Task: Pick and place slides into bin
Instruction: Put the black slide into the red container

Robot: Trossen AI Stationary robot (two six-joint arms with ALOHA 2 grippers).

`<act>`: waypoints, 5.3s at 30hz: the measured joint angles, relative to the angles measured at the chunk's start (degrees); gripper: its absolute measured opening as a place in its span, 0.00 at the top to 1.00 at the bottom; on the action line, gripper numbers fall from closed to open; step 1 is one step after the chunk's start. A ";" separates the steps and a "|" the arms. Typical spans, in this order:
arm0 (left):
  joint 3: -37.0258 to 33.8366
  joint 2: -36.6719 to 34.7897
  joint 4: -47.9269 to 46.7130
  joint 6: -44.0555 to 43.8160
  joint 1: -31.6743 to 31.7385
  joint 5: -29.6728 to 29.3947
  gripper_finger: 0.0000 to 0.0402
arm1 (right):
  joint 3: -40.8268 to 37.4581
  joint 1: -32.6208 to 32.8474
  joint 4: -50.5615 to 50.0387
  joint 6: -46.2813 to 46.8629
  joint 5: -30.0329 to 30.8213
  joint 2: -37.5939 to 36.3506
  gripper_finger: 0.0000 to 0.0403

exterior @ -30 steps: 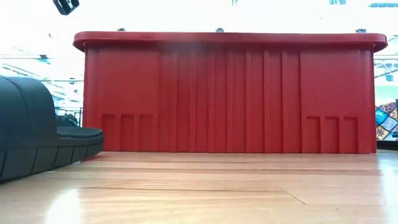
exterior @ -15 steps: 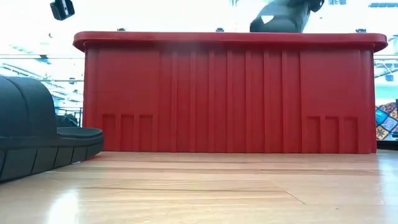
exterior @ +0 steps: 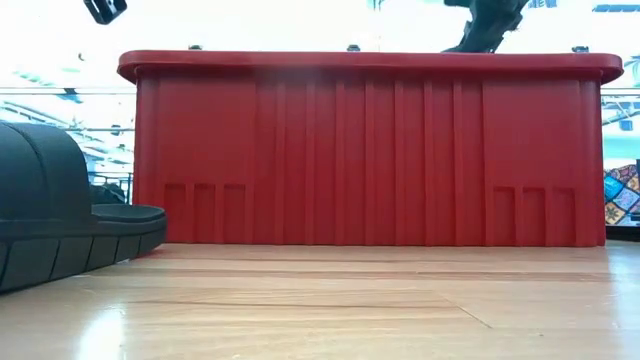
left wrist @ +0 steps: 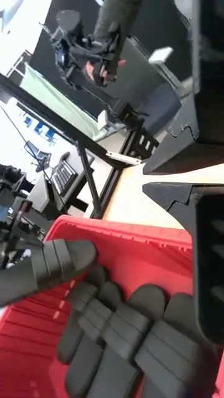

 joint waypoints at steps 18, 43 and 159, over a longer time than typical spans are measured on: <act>0.00 0.30 -0.52 4.88 0.01 -5.45 0.94 | 0.00 -19.56 -11.22 -12.39 -10.12 7.46 0.99; 0.00 6.82 3.86 0.45 0.02 -18.28 0.94 | 0.09 -28.30 -11.83 -37.79 -1.44 21.24 0.91; 1.20 49.93 7.35 -10.35 -43.19 -14.76 0.56 | -32.87 -18.22 52.22 35.10 -34.33 -42.35 1.00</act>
